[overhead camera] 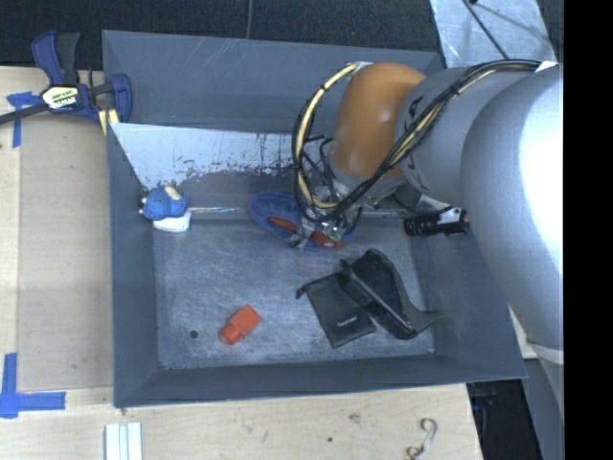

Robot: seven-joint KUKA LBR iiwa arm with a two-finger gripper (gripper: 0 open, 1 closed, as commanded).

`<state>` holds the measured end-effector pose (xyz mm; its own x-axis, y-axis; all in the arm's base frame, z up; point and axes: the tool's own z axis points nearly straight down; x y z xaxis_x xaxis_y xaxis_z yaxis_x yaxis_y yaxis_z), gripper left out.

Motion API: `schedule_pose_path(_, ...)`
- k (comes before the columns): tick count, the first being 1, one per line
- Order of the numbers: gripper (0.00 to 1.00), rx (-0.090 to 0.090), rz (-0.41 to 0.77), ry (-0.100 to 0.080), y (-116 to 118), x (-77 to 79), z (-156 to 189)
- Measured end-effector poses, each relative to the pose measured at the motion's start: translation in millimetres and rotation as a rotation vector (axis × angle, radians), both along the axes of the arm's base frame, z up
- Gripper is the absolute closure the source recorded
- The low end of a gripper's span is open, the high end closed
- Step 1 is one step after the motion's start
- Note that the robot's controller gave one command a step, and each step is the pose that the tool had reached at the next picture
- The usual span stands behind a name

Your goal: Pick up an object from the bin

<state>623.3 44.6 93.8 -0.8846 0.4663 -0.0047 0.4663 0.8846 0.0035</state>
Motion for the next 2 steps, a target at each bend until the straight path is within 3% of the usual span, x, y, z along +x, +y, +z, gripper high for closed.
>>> schedule_pose_path(1, 1.00, 0.000, -0.024, -0.005, -3, -1.9, 102)
schedule_pose_path(2, 1.00, -0.004, 0.347, -0.003, -24, -27.8, 173)
